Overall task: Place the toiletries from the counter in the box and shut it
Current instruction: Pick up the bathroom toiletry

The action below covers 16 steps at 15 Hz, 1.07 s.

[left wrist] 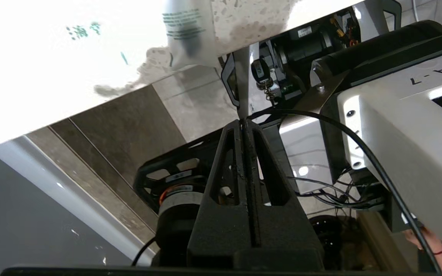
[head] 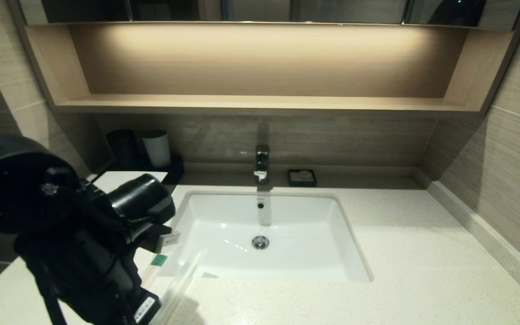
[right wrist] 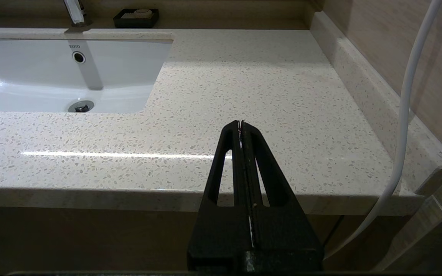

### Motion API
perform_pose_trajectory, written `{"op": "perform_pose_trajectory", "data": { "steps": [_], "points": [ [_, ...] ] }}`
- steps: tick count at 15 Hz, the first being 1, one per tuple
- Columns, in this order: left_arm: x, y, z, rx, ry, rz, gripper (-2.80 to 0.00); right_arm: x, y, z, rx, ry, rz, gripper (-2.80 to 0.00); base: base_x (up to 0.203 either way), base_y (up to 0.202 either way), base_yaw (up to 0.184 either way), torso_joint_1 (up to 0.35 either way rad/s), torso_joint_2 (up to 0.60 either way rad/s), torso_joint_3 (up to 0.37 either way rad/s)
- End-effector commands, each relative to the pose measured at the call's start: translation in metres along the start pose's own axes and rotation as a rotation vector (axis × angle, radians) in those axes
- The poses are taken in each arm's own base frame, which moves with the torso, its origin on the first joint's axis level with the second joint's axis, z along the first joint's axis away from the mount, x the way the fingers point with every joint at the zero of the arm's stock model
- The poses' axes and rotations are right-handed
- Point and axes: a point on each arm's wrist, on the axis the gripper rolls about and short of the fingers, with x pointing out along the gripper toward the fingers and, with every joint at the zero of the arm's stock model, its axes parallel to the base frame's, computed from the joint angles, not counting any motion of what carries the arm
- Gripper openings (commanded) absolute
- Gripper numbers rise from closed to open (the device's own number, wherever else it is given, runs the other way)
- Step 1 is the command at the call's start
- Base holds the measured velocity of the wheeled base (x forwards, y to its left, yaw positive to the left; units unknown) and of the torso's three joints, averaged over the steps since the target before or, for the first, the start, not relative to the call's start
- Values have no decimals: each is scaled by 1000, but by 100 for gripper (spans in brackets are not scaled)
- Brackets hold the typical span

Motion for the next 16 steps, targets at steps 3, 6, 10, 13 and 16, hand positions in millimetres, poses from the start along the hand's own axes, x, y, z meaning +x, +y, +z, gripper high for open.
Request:
{"op": "perform_pose_trajectory", "data": {
  "steps": [3,6,10,13,16],
  "points": [
    [9,-8,1,21,42,10,-280,0,0,0,0,0,0,-280,0,0,0,0,0,0],
    [13,-9,7,5,47,12,-280,0,0,0,0,1,0,-280,0,0,0,0,0,0],
    [17,-11,18,-4,39,11,-280,0,0,0,0,1,0,-280,0,0,0,0,0,0],
    [19,-13,29,-7,40,10,-280,0,0,0,0,-1,0,-280,0,0,0,0,0,0],
    [23,-15,41,-39,35,12,-280,0,0,0,0,-1,0,-280,0,0,0,0,0,0]
  ]
}}
